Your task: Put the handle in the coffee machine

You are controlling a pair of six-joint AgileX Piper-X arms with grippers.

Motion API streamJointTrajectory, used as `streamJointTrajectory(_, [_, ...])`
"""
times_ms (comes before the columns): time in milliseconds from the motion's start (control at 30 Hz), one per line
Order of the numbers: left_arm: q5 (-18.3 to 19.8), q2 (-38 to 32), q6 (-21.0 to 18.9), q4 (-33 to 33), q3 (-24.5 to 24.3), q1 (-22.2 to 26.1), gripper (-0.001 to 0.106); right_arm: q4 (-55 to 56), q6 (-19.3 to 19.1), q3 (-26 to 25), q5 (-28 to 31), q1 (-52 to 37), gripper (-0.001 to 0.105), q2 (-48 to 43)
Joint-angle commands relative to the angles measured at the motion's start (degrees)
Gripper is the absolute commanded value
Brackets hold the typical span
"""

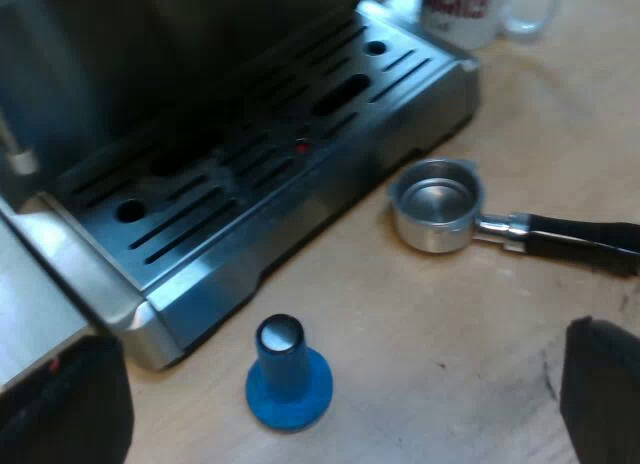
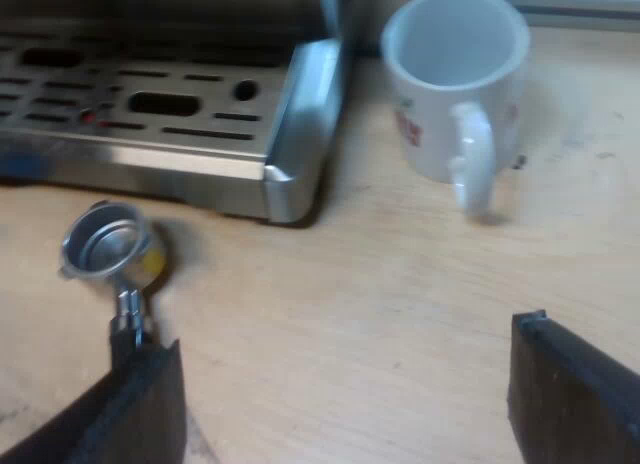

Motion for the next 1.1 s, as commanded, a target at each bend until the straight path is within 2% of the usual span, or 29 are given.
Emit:
streamJointTrajectory(33, [3.6, 3.5, 4.4, -0.2, -1.1, -0.3, 0.087, -0.2, -2.1, -1.3, -1.9, 2.5, 0.069, 3.5])
streamJointTrajectory(167, [7.0, 7.6, 8.3, -0.2, -1.7, -1.2, 0.087, -0.2, -3.4, -1.6, -2.0, 6.5, 0.069, 7.8])
streamJointTrajectory(333, [7.3, 11.4, 9.9, -0.3, -1.7, -6.7, 0.087, -0.3, -3.4, -1.6, -1.9, 12.2, 0.069, 12.8])
streamJointTrajectory(433, [7.3, 13.4, 10.0, -0.8, -1.7, -9.7, 0.087, -0.7, -1.7, -1.6, 0.4, 17.1, 0.069, 16.5])
streamJointTrajectory(567, [7.5, 16.6, 10.0, -3.7, -1.7, -14.7, 0.087, -3.0, 3.9, -1.6, 4.0, 22.4, 0.069, 20.4])
streamJointTrajectory(700, [9.3, 19.1, 10.9, -5.1, -1.7, -19.2, 0.087, -4.2, 9.3, -1.6, 10.2, 28.0, 0.069, 23.6])
streamJointTrajectory(833, [10.2, 21.9, 11.1, -5.7, -1.7, -23.6, 0.087, -4.8, 12.2, -1.6, 14.9, 32.6, 0.069, 27.3])
streamJointTrajectory(967, [10.3, 24.3, 11.1, -6.4, -1.7, -26.9, 0.087, -6.0, 16.3, -1.6, 17.1, 35.4, 0.069, 30.3])
streamJointTrajectory(1033, [10.3, 25.5, 11.1, -6.2, -1.7, -28.9, 0.087, -7.4, 20.2, -1.6, 18.3, 37.1, 0.069, 33.0])
streamJointTrajectory(1100, [10.3, 26.2, 11.1, -6.2, -1.7, -30.4, 0.087, -8.2, 21.7, -1.5, 19.0, 38.1, 0.069, 34.8])
